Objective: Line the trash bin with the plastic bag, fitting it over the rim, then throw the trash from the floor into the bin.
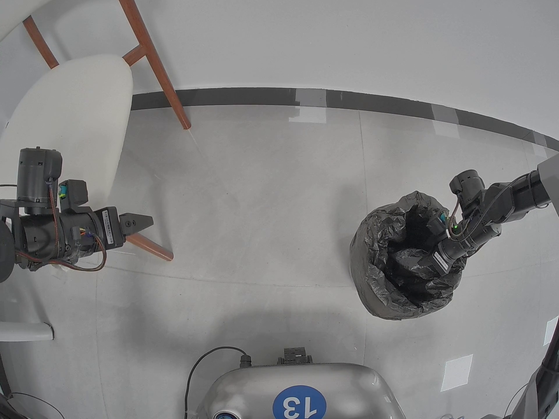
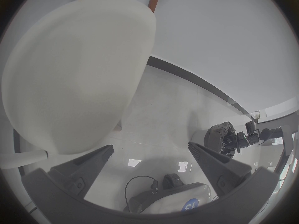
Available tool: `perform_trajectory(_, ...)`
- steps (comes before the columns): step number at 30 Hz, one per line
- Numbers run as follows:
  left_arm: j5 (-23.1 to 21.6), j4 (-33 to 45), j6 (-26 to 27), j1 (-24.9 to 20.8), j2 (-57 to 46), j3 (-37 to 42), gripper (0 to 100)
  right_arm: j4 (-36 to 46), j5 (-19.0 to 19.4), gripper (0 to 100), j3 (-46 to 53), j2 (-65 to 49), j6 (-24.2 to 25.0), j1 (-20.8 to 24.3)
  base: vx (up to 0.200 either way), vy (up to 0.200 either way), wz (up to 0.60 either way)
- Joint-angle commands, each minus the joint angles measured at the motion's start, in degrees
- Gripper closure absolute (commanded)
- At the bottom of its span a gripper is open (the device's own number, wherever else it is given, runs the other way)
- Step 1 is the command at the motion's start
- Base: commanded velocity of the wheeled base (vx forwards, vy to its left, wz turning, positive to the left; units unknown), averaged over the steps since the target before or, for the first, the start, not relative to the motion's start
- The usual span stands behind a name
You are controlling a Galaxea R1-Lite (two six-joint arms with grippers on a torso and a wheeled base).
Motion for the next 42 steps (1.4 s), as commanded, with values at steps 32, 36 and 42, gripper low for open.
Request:
perform_trajectory(32,3.86,-0.79,0.45,-7.18,3.27,4.36,0,-2.72,0.54,100,8.86,-21.89,1.53,-8.71,0.000,0.000,0.00)
perform_trajectory(36,4.65,-0.88,0.54,-9.11,3.27,4.01,0,-3.95,0.62,100,13.87,-24.87,1.53,-13.28,0.000,-0.100,0.00)
perform_trajectory(42,4.65,-0.88,0.63,-11.31,1.86,3.66,0,-4.30,0.71,100,18.00,-26.54,1.62,-18.73,0.000,-0.200,0.00)
